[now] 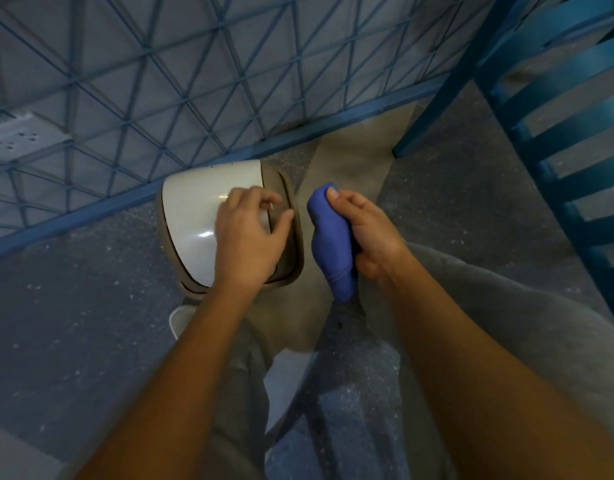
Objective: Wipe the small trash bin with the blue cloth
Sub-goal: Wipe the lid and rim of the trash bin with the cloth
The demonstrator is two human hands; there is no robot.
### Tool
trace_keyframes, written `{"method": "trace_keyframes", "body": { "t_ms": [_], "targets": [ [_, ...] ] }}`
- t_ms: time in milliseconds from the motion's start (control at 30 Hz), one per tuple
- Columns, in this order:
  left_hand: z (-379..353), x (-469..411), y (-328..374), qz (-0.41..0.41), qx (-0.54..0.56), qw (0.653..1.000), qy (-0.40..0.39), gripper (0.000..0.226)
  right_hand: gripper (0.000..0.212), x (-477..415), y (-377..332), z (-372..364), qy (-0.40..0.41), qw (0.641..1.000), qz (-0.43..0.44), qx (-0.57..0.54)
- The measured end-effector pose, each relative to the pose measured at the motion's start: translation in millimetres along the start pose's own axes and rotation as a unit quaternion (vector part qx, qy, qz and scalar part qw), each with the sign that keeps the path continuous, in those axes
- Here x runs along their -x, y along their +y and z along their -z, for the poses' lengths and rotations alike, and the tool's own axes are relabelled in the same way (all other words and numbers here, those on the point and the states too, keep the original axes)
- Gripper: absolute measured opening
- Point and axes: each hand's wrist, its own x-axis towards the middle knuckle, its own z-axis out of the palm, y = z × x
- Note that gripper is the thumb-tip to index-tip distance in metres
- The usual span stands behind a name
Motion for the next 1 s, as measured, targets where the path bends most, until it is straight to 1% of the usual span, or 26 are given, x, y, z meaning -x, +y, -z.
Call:
{"method": "trace_keyframes", "body": {
  "t_ms": [33,100,200,267,367,433,533,600,700,767,833,867,933,1000],
  "targets": [
    [3,-4,-3,-0.025,-0.061,0.998,0.012,0.028,0.01,-4,4,2,0.019,1.0,-0.012,0.021],
    [6,-11,-11,-0.048,-0.147,0.988,-0.006,0.049,0.013,-12,13,7,0.045,0.995,-0.03,0.078],
    [3,-17,-19,-0.056,-0.215,0.971,-0.088,0.078,0.018,-23,23,10,0.049,0.981,-0.039,0.185],
    [-1,-18,-25,-0.055,-0.247,0.959,-0.127,0.088,0.018,-31,27,9,0.041,0.967,-0.035,0.248],
    [-3,-19,-29,-0.061,-0.262,0.953,-0.137,0.091,0.017,-44,28,4,0.012,0.944,-0.026,0.33],
    [-2,-20,-29,-0.064,-0.254,0.956,-0.135,0.093,0.022,-54,27,1,0.012,0.926,-0.014,0.376],
    [0,-21,-30,-0.073,-0.266,0.949,-0.152,0.104,0.026,-64,22,-2,0.017,0.901,-0.001,0.433],
    [0,-21,-30,-0.076,-0.271,0.946,-0.163,0.11,0.027,-69,16,-5,-0.003,0.877,0.011,0.48],
    [-1,-21,-31,-0.078,-0.271,0.946,-0.163,0.111,0.029,-73,7,-12,-0.033,0.85,0.04,0.524],
    [-1,-21,-31,-0.079,-0.27,0.946,-0.16,0.111,0.025,-75,6,-13,-0.037,0.844,0.06,0.532],
    [-2,-20,-31,-0.079,-0.265,0.948,-0.155,0.111,0.016,-75,9,-11,-0.035,0.849,0.063,0.523],
    [-2,-20,-31,-0.079,-0.263,0.949,-0.154,0.11,0.016,-74,13,-9,-0.033,0.852,0.061,0.518],
    [-2,-20,-31,-0.078,-0.264,0.949,-0.153,0.11,0.026,-73,20,-5,-0.032,0.856,0.053,0.513],
    [-3,-20,-31,-0.08,-0.266,0.948,-0.153,0.11,0.029,-71,24,-2,-0.04,0.858,0.044,0.51]
  ]
}}
